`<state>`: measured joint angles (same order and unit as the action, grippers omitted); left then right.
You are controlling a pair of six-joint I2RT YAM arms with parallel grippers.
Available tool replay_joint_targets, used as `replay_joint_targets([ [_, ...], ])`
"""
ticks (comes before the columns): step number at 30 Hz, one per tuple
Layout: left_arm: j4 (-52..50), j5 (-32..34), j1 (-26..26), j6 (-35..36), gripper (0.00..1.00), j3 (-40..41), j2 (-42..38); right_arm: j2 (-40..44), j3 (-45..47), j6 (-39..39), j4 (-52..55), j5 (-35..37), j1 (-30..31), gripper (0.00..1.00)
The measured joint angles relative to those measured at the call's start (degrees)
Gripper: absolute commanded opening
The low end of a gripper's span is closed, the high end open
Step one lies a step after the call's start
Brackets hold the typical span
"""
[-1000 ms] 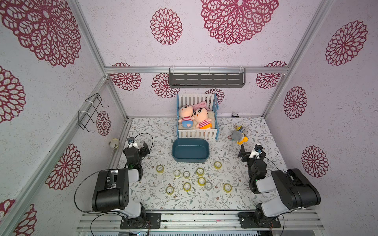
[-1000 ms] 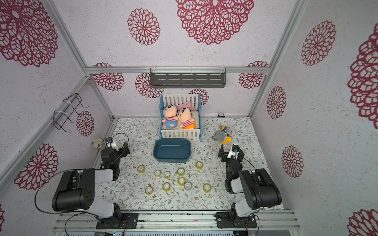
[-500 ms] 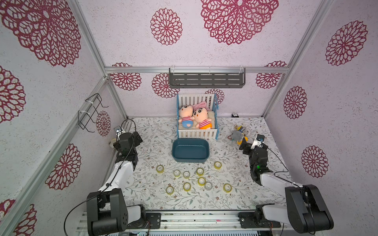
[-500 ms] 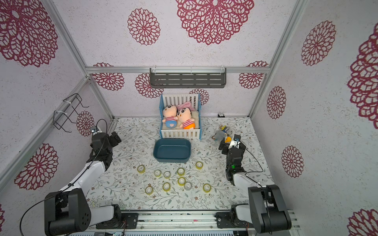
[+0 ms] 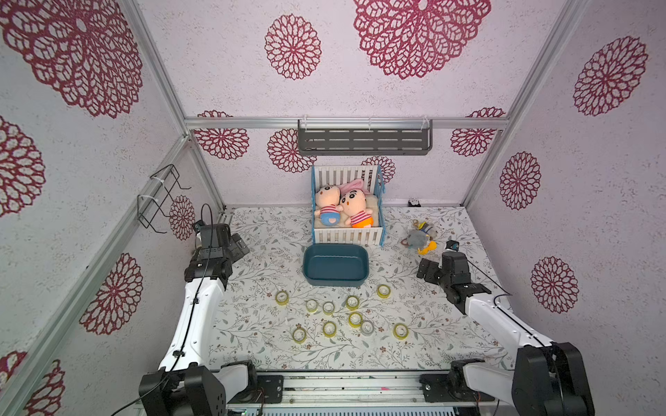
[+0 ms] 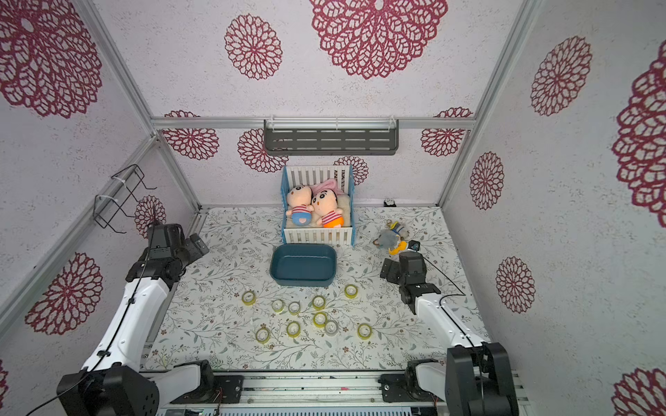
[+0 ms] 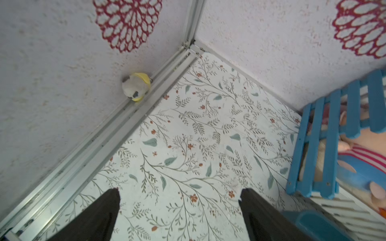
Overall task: Put the transparent tape into the storage box
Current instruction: Pick up the tape at the center of the board.
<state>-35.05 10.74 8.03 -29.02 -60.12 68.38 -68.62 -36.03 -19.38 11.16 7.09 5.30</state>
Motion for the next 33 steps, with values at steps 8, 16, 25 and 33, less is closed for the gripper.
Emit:
replay_joint_targets([
  [8,-2.3,-13.3,0.0,0.7,0.97,4.7,4.8,0.3,0.0,-3.7,8.3,-8.1,2.1,0.87],
  [16,-5.0,-18.9,-0.9,3.0,0.97,3.6,13.2,-5.2,-1.3,-6.8,10.6,-10.5,9.4,0.83],
  [25,-5.0,-24.3,-5.2,4.4,0.97,3.6,13.4,-14.8,-7.0,-10.4,11.9,-9.7,14.2,0.78],
  [33,-5.6,-21.6,-12.8,5.2,0.97,3.4,14.3,-18.4,-10.4,-10.9,12.1,-9.3,14.9,0.76],
])
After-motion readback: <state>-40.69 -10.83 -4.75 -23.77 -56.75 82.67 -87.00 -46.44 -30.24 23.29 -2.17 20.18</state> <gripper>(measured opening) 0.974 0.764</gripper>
